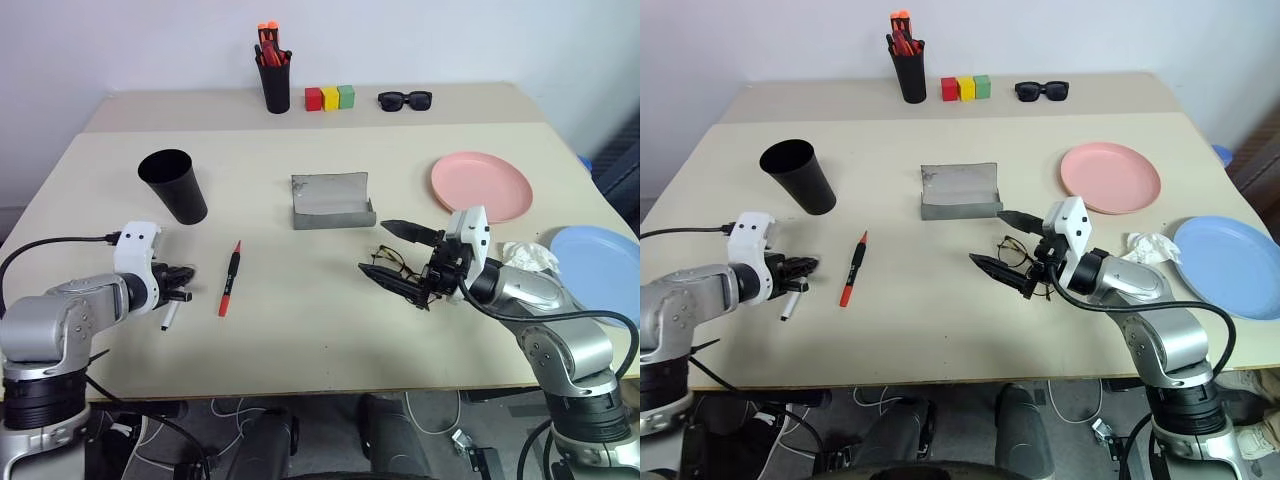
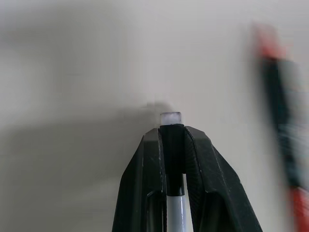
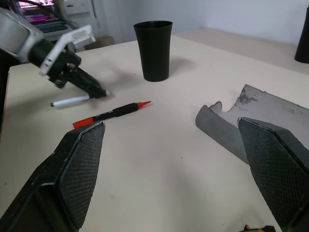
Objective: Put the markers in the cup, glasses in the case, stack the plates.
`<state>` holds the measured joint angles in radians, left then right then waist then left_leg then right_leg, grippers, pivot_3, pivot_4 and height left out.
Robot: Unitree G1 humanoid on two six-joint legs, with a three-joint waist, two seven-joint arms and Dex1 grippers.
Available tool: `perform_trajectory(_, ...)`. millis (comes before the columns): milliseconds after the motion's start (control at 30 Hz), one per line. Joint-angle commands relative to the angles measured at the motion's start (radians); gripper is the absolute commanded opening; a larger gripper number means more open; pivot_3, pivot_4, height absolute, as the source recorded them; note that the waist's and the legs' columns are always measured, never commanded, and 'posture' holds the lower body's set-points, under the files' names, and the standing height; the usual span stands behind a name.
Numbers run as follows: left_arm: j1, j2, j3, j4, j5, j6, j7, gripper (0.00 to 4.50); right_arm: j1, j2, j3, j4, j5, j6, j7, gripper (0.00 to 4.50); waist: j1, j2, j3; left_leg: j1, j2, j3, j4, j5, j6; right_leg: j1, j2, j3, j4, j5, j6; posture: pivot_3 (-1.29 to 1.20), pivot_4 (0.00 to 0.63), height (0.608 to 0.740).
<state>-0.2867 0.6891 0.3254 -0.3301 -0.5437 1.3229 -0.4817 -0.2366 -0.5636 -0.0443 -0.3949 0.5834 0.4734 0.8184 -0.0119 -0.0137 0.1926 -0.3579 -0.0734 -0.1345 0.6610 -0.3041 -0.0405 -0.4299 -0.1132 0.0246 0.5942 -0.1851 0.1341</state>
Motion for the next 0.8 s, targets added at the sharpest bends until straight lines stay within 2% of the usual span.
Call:
perform_trajectory(33,-0.063,0.007,0.005,-0.047,-0.025,-0.23,-0.11,0.06,-0.027,0.005,-0.007,-0.002,0.009,-0.018,0.009,4.5,0.003,0.0,0.0,0.0,0.0,0.0,0.0,0.0,0.0,0.0,0.0,0.0,0.0,0.0,0.0,0.0,0.15,0.74)
perform_trajectory(67,-0.082,0.005,-0.001,-0.034,-0.021,-0.299,-0.139,0.06,-0.032,0.006,-0.005,0.003,0.006,-0.021,0.011,4.5,0.005,0.0,0.0,0.0,0.0,0.0,0.0,0.0,0.0,0.0,0.0,0.0,0.0,0.0,0.0,0.0,0.15,0.74)
perform_trajectory(133,-0.166,-0.019,0.008,0.011,-0.028,-0.323,-0.115,0.06,-0.04,0.01,-0.005,0.008,0.008,-0.02,0.012,4.5,0.007,-0.001,0.0,-0.001,0.0,0.0,0.0,0.0,0.0,0.0,0.0,0.0,-0.001,0.0,0.0,0.0,0.15,0.74)
perform_trajectory(333,-0.387,-0.156,0.048,0.202,-0.057,-0.447,-0.046,0.06,-0.074,0.02,0.002,0.022,0.014,-0.01,0.008,4.5,-0.001,-0.001,0.0,0.0,0.0,0.0,0.0,0.0,0.0,0.001,0.0,0.0,0.0,0.0,0.0,0.0,0.15,0.74)
perform_trajectory(433,-0.443,-0.169,0.042,0.281,-0.003,-0.628,-0.063,0.06,-0.083,0.02,-0.001,0.029,0.01,-0.014,0.009,4.5,-0.004,0.0,0.0,-0.001,0.0,0.0,0.0,0.0,0.0,-0.001,0.0,0.0,0.0,0.0,0.0,0.0,0.15,0.74)
perform_trajectory(633,-0.554,-0.178,0.127,0.528,0.039,-1.036,-0.069,0.06,-0.068,0.015,-0.013,0.02,0.013,-0.011,-0.001,4.5,0.001,-0.001,0.0,-0.001,0.0,0.0,0.0,0.0,-0.001,-0.001,0.0,0.0,-0.001,0.0,0.0,0.0,0.15,0.74)
perform_trajectory(800,-0.557,-0.155,0.109,0.629,0.091,-1.246,-0.118,0.06,-0.073,0.019,-0.014,0.01,0.016,-0.006,-0.013,4.5,0.002,-0.001,0.0,-0.001,-0.001,0.0,0.0,0.0,0.0,-0.001,0.0,0.0,-0.001,0.0,0.0,0.0,0.15,0.74)
